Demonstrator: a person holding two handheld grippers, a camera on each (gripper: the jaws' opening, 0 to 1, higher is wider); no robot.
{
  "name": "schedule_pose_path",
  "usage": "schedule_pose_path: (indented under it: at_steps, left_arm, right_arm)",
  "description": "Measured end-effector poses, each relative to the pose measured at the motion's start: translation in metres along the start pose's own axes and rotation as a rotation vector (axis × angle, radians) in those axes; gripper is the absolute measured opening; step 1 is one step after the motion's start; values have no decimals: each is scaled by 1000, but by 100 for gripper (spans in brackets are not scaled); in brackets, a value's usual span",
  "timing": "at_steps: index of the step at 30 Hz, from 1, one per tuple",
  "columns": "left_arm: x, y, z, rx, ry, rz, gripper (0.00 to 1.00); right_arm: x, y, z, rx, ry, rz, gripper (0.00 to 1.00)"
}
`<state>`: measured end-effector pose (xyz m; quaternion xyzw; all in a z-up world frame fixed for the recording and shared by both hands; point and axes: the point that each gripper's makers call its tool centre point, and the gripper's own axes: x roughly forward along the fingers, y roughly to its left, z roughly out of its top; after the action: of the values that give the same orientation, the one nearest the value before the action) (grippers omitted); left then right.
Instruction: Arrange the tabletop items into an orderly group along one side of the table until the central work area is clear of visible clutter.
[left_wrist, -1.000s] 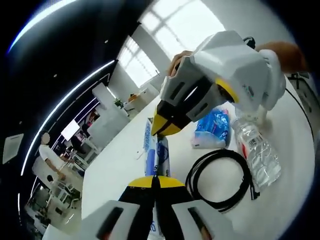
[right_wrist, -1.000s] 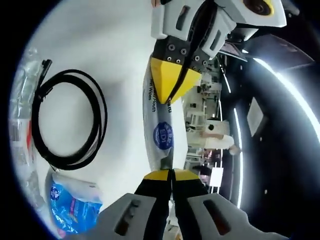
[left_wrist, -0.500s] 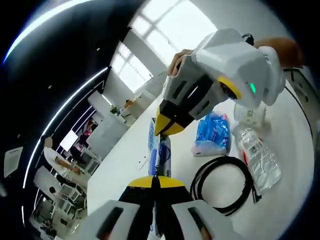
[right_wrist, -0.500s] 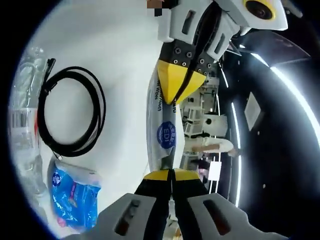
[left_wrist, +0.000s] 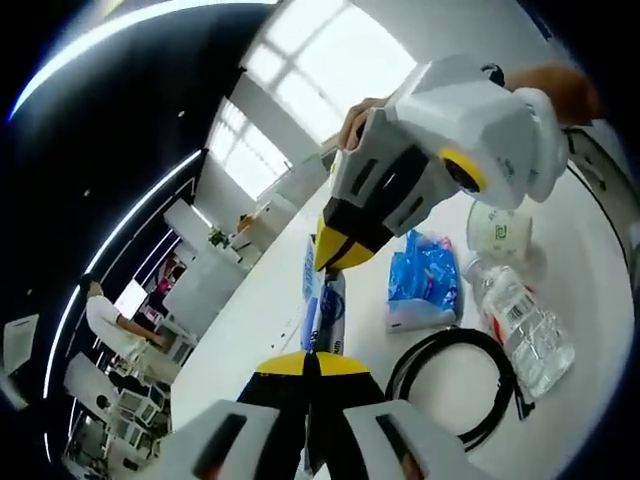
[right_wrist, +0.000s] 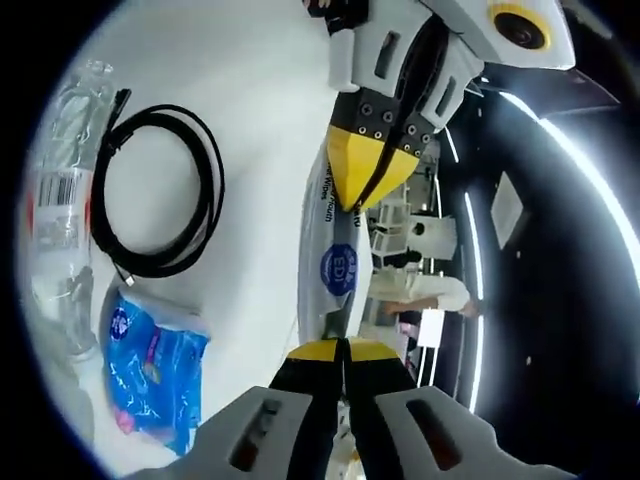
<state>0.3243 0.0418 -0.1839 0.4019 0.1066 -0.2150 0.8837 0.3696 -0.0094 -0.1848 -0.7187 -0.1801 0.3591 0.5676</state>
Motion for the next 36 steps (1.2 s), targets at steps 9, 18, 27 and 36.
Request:
schedule_pose_path:
  at_steps: [9, 18, 27, 36]
  left_arm:
    - [15, 1, 8, 32, -27, -12, 0]
    - [31, -1, 12, 62, -67, -29, 0]
    - [46, -4, 19, 101, -108, -31, 0]
    - [62, -12, 16, 132, -112, -39, 0]
  right_arm:
    - [-1, 5, -15, 17, 25, 0, 0]
    - [-1, 12, -28, 32, 46, 11, 0]
    - [-7, 22, -40, 42, 70, 20, 0]
    - [-10, 36, -47, 47, 86, 44, 0]
